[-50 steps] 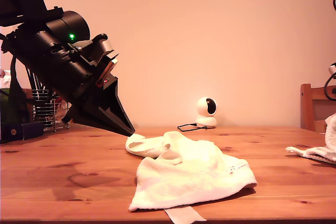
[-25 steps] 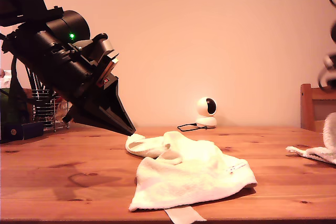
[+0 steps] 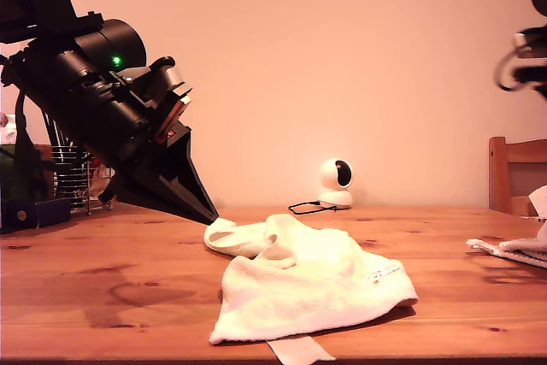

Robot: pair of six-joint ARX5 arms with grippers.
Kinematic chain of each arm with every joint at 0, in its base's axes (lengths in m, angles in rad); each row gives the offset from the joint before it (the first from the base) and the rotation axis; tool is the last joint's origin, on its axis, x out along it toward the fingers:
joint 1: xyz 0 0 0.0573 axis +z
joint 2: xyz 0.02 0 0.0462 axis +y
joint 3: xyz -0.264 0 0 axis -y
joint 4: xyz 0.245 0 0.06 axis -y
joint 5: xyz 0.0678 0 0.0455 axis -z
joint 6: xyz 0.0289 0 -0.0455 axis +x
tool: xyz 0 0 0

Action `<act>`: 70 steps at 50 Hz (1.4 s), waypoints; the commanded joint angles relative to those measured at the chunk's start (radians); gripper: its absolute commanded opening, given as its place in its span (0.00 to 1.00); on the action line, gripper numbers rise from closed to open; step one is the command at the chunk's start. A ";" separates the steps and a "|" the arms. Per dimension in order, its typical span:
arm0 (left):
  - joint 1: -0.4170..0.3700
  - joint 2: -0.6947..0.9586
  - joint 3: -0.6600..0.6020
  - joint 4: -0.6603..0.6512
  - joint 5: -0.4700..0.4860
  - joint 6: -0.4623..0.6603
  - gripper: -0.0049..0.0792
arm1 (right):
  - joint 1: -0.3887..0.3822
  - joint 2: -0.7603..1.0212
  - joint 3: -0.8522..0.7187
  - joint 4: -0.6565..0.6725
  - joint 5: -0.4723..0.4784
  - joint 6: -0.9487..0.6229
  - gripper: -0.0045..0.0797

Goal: Fold the tea towel in front of you. After folding it, place it to the right side.

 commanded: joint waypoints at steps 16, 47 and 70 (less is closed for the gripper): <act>-0.088 0.017 -0.009 -0.091 0.024 0.119 0.36 | 0.240 0.018 -0.007 0.165 -0.187 -0.228 0.39; -0.384 0.018 -0.009 -0.085 -0.481 0.441 0.62 | 0.295 0.018 -0.007 0.311 -0.314 -0.249 0.39; -0.394 0.071 -0.009 -0.067 -0.480 0.461 0.62 | 0.295 0.018 -0.007 0.327 -0.363 -0.249 0.39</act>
